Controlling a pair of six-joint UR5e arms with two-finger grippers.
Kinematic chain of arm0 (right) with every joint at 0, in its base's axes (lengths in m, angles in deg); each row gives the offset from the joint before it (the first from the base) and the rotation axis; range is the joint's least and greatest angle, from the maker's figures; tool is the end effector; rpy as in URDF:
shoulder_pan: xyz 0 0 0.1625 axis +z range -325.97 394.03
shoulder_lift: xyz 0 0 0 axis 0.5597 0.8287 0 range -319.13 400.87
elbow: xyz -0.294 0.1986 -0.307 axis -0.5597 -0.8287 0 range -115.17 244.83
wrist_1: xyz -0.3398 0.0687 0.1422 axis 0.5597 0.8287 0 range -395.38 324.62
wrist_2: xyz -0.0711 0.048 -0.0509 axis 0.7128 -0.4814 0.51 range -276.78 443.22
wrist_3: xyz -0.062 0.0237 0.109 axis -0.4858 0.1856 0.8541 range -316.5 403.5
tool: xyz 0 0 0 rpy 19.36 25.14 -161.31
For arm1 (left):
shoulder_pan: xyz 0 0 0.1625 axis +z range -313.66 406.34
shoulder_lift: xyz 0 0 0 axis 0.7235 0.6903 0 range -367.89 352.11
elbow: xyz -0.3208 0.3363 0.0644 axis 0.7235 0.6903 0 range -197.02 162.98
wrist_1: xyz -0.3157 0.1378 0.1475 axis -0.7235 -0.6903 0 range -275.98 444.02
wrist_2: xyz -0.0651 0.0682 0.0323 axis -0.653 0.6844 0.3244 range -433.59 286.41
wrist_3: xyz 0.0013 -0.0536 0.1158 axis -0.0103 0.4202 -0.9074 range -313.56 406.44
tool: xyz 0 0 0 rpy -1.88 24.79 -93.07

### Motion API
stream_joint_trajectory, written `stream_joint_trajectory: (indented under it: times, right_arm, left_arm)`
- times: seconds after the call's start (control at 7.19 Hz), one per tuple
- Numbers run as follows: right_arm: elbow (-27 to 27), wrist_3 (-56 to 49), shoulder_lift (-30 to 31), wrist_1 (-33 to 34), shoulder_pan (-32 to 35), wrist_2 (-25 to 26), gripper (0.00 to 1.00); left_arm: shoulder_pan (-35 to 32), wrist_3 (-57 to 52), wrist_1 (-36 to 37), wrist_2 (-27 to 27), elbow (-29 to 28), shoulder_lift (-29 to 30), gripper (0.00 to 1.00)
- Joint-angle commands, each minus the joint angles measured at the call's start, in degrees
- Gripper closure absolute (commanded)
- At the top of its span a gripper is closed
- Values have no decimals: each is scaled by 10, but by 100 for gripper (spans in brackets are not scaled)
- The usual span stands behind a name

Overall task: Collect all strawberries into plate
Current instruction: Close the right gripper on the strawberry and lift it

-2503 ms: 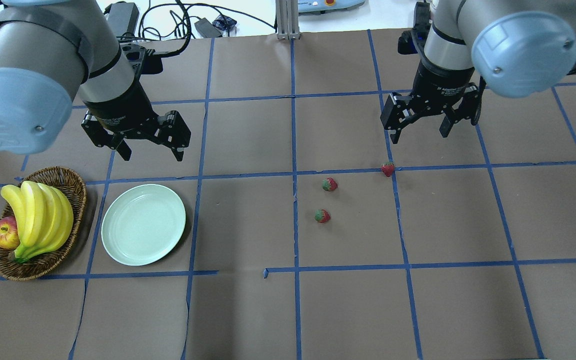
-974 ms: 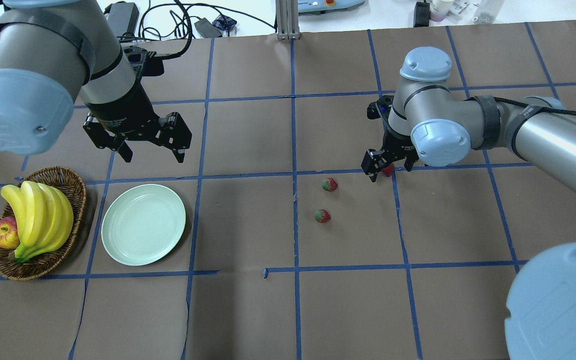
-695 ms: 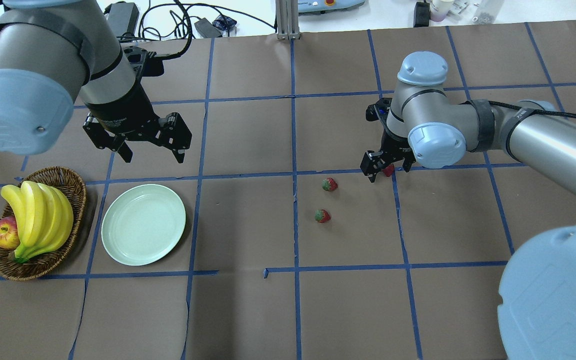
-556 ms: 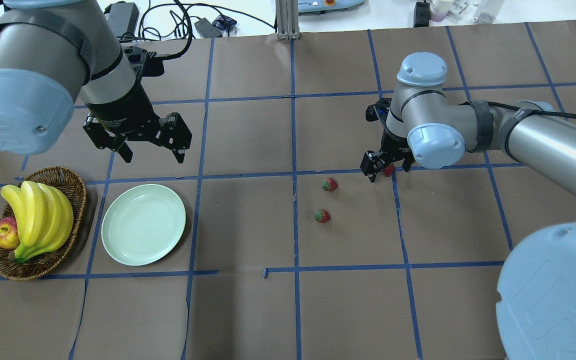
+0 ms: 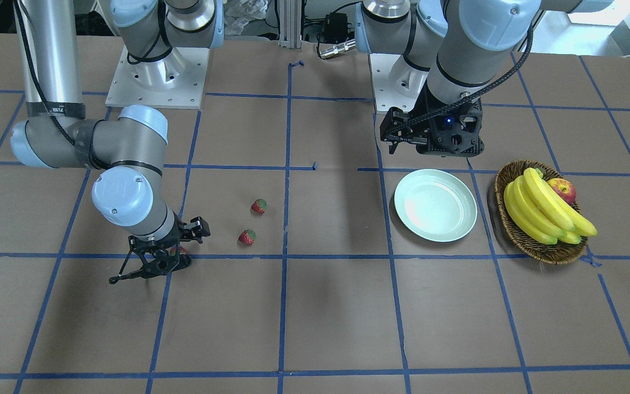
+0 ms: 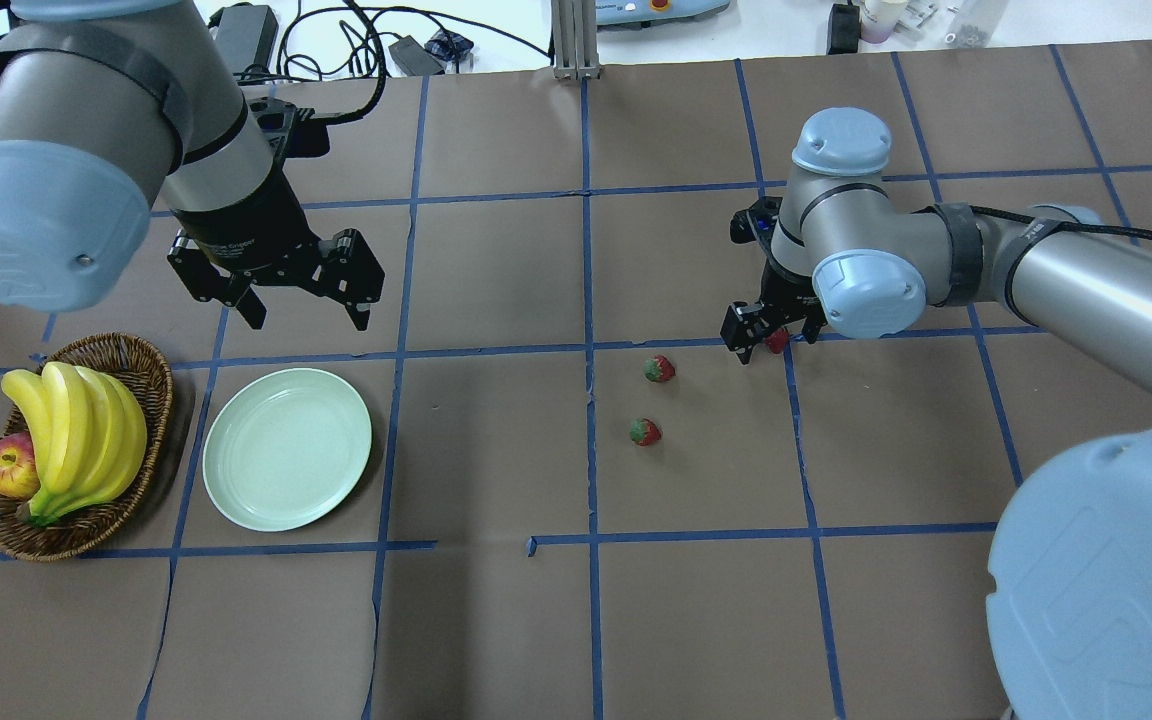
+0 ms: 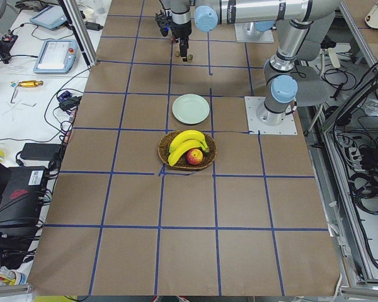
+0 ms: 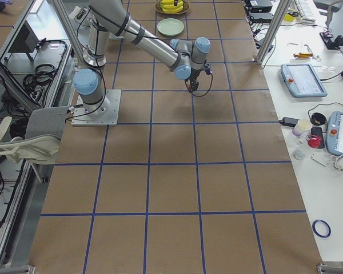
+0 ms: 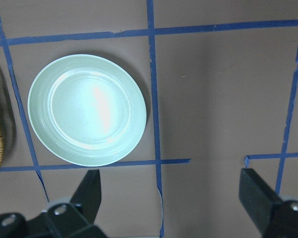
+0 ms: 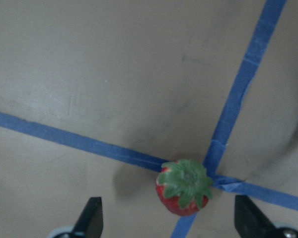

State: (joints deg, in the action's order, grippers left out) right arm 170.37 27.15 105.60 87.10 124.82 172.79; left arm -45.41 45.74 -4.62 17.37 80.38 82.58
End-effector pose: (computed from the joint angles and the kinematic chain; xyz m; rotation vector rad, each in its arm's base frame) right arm 0.1417 -0.5436 0.2171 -0.4619 3.0721 0.2226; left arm -0.1444 -0.4311 0.4457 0.0684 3.1182 0.1771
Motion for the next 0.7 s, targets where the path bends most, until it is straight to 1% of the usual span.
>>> stream_joint_trajectory:
  times: [0.0, 0.14, 0.28, 0.42, 0.56]
  right_arm:
    - [-1, -2, -1, 1, 0, 1, 56]
    - [0, -2, -2, 3, 0, 3, 85]
    - [-1, -5, -2, 3, 0, 8, 100]
    - [-3, -5, -1, 3, 0, 26, 100]
    - [-8, -5, 0, 3, 0, 32, 100]
  left_arm:
    - [0, 0, 2, 1, 14, -1, 0]
    - [0, 0, 4, 1, 14, -1, 0]
    - [1, -7, 5, -2, 8, -3, 0]
    - [3, -11, 6, -2, 6, -8, 0]
    - [8, -11, 6, -2, 1, -10, 0]
